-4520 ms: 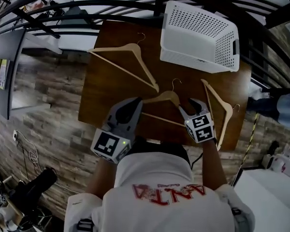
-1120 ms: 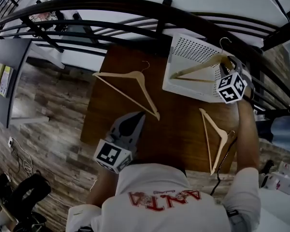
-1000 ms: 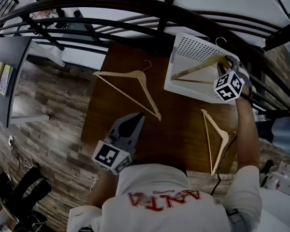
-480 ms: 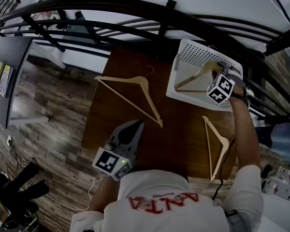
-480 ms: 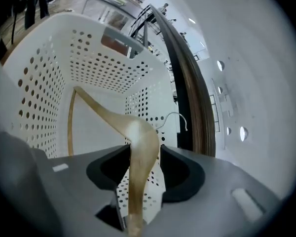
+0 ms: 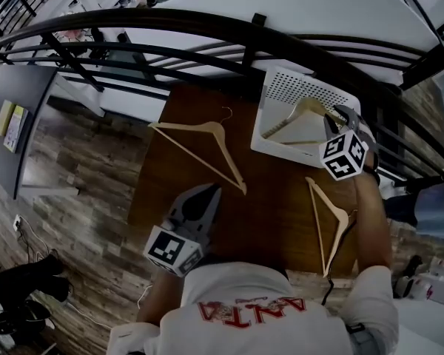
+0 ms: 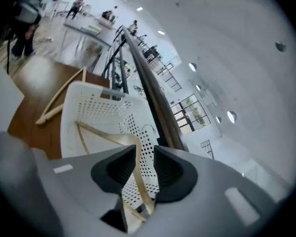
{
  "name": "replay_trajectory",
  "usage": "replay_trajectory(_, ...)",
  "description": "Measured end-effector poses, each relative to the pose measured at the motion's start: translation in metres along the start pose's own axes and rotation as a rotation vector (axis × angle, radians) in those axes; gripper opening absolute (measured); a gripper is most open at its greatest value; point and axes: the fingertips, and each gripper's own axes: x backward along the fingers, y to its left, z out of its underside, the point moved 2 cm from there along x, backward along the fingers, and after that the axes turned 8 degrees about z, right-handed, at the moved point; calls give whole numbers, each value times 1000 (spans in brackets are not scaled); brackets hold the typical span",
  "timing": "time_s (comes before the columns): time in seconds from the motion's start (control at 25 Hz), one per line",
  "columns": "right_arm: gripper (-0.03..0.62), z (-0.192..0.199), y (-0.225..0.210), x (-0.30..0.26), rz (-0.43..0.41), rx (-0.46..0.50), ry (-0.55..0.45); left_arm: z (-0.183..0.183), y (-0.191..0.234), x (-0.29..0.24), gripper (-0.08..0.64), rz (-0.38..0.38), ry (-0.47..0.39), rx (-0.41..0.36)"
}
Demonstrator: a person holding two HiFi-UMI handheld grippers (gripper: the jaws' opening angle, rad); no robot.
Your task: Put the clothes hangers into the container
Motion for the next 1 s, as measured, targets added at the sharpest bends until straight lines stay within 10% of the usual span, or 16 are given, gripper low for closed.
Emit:
replay_trajectory(0.36, 3, 42, -14, 127, 96, -504, -145, -18, -47, -4, 11, 37, -57, -101)
replay_trajectory(1.0, 3, 116, 31, 259, -4, -1017, -427, -27, -155, -40, 11, 109, -40, -191)
